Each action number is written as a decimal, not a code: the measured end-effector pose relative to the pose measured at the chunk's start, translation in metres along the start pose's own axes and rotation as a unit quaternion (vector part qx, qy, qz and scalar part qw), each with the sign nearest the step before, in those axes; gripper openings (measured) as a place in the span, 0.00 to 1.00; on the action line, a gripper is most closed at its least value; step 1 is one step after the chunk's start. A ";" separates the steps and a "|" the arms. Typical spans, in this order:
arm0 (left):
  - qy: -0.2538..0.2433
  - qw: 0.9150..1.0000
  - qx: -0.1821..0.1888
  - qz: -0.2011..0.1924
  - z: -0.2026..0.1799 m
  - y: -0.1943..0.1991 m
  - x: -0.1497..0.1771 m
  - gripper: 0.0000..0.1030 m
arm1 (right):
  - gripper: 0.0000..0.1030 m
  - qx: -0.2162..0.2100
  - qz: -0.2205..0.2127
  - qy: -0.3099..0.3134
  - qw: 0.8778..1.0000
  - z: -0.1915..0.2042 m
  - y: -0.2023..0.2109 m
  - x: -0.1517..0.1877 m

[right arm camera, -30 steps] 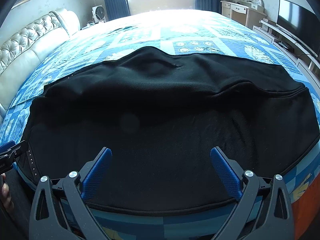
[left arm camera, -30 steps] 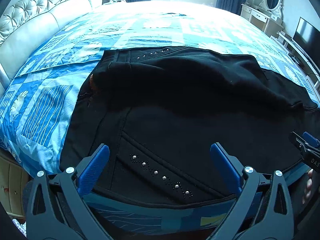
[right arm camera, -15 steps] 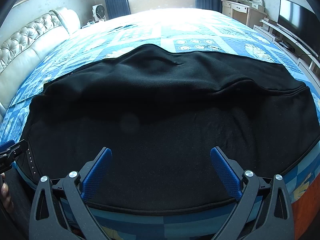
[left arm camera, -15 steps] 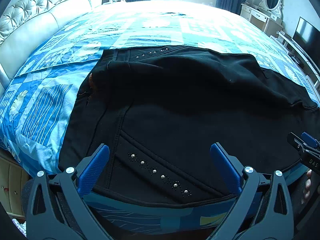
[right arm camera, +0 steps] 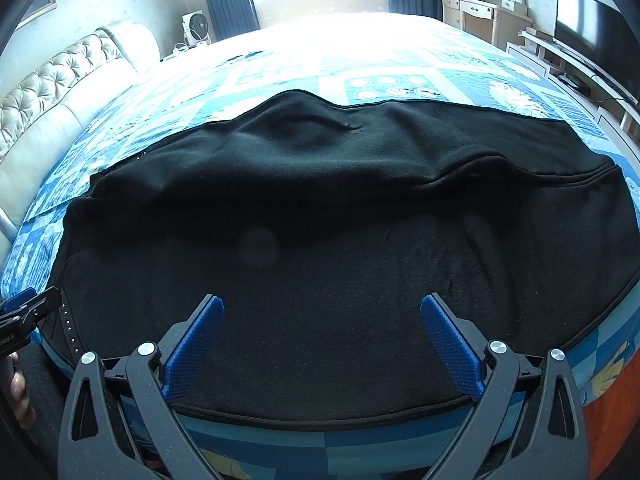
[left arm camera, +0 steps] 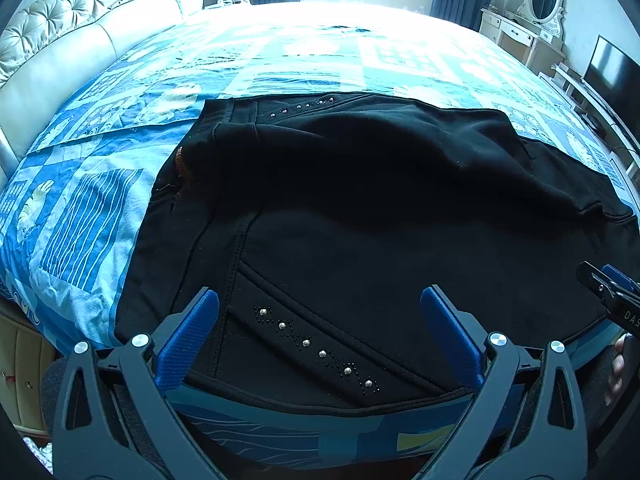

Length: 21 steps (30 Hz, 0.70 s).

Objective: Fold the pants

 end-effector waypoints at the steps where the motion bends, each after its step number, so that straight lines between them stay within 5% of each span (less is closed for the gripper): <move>1: 0.000 1.000 0.000 0.000 0.000 0.000 0.000 0.98 | 0.95 -0.004 0.000 -0.007 1.000 -0.003 0.001 -0.002; 8: 0.003 1.000 0.002 0.006 0.001 -0.003 0.002 0.98 | 0.95 -0.002 -0.019 -0.081 0.997 -0.059 0.015 -0.024; 13: 0.000 1.000 0.000 0.002 0.003 -0.004 0.001 0.98 | 0.95 0.004 -0.068 -0.182 0.981 -0.150 0.045 -0.042; 16: 0.002 1.000 -0.002 0.003 0.005 -0.005 0.000 0.98 | 0.95 0.012 -0.122 -0.273 0.954 -0.226 0.073 -0.041; 21: 0.005 1.000 -0.005 0.010 0.005 -0.012 0.000 0.98 | 0.95 0.007 -0.149 -0.444 0.883 -0.334 0.083 0.000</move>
Point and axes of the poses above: each gripper's, at about its wrist camera, not at the fingertips, and y roughly against the way its jaws point, z to its left, x to its underside, the point moved 4 cm from there along -y, roughly the way its jaws point, and after that the axes turned 7 degrees about -z, right-handed, at the moved point
